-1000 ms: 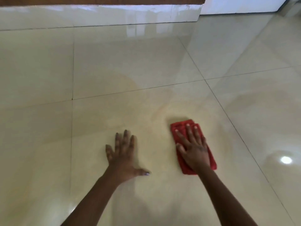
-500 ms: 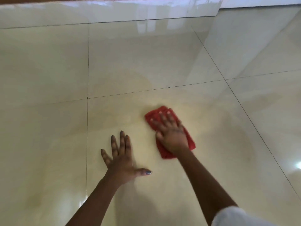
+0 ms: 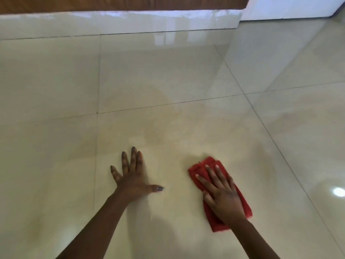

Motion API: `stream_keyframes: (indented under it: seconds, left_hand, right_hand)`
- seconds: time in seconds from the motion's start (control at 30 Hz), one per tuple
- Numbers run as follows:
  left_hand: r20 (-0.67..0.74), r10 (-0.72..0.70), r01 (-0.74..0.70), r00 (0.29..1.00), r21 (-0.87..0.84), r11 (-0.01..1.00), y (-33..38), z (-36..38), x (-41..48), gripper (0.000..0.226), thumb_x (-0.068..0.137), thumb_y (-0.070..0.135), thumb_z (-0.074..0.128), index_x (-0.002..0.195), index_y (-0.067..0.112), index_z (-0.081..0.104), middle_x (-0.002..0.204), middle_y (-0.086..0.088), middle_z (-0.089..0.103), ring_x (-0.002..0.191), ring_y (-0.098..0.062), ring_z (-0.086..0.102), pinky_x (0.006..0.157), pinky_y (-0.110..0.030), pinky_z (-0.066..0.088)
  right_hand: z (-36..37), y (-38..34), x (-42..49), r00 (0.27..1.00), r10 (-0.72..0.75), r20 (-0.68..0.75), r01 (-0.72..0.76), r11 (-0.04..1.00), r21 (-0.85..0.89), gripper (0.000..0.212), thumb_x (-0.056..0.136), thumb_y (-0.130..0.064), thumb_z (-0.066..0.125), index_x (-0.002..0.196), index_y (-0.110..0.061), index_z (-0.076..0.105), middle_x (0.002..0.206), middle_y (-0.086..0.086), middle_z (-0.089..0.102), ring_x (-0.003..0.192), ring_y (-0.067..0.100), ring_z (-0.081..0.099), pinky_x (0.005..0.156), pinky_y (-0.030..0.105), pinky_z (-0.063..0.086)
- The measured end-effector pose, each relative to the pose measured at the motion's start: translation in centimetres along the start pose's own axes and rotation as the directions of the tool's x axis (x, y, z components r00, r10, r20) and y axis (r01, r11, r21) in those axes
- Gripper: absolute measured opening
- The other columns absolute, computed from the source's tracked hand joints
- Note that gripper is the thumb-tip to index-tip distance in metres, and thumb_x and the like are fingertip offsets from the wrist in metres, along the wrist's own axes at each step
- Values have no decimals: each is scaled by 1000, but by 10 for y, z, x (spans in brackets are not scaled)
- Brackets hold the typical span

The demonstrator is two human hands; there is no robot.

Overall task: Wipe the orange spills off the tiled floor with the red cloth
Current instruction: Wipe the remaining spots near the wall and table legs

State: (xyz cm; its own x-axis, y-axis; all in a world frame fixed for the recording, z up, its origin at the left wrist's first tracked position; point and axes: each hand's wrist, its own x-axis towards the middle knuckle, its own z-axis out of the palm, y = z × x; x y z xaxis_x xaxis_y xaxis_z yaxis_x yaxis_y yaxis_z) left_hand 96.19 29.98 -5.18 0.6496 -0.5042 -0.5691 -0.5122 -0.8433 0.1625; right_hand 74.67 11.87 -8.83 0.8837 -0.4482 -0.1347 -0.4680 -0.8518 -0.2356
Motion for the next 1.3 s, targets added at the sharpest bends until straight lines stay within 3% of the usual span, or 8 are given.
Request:
stream_keyframes:
  seconds: [0.23,0.4,0.6,0.7,0.83,1.07,1.2,1.3]
  left_hand:
    - [-27,292,-290,956,61,955,78,36,-27,147,24,97,15,146,22,-17,138,2,-45,130,-18,-40,108,-47,-19]
    - [-82,303,-297,949,77,952,97,55,-22,140,25,100,1,139,25,-28,141,0,-46,125,-19,-48,98,-48,-28]
    - [-53,304,-298,951,96,950,95,53,-20,136,25,100,-4,135,26,-34,137,4,-51,123,-17,-50,102,-50,-22]
    - [-33,305,-301,952,92,949,97,50,-21,134,25,100,-6,131,24,-37,137,2,-50,124,-19,-49,100,-50,-23]
    - [-17,323,-321,946,74,944,98,51,-19,134,26,100,-7,132,23,-35,139,1,-49,123,-18,-50,103,-54,-21]
    - [-78,337,-329,938,107,938,70,44,-28,126,58,86,46,144,23,-21,147,-4,-36,134,-24,-35,110,-54,-9]
    - [-203,195,-190,960,43,981,-26,41,-44,141,32,102,16,147,24,-6,151,-2,-23,136,-16,-28,110,-49,-9]
    - [-203,6,-14,979,-39,999,-74,35,-59,149,24,104,5,145,19,-13,146,3,-33,135,-17,-32,110,-43,-14]
  right_hand:
    - [-29,88,-39,939,341,-47,-339,940,40,62,77,-55,9,138,-49,7,153,-15,2,143,11,-5,114,39,4]
    - [-46,117,45,843,532,-87,-530,847,47,53,93,-43,27,143,-49,12,158,-5,1,144,19,-6,115,47,5]
    - [-16,20,31,998,-58,11,58,998,6,56,84,-45,26,140,-44,30,155,-2,22,144,24,11,111,50,10]
    - [-24,71,-1,994,96,-57,-97,995,2,57,79,-42,35,136,-44,39,149,0,35,140,26,26,106,53,29]
    - [-53,113,63,903,428,-22,-427,903,31,53,93,-42,31,144,-46,15,158,-5,0,144,19,-6,114,49,6]
    - [-23,-11,78,996,-83,38,83,996,-18,51,96,-43,31,143,-49,13,157,-8,-1,143,15,-10,114,46,-2]
    - [-27,-17,121,978,210,9,-210,978,-3,52,96,-44,27,145,-45,10,158,-4,-3,144,20,-10,114,48,0]
    - [-17,-94,137,999,24,26,-24,999,-21,52,96,-43,27,145,-44,11,158,-2,-3,144,22,-9,113,50,1]
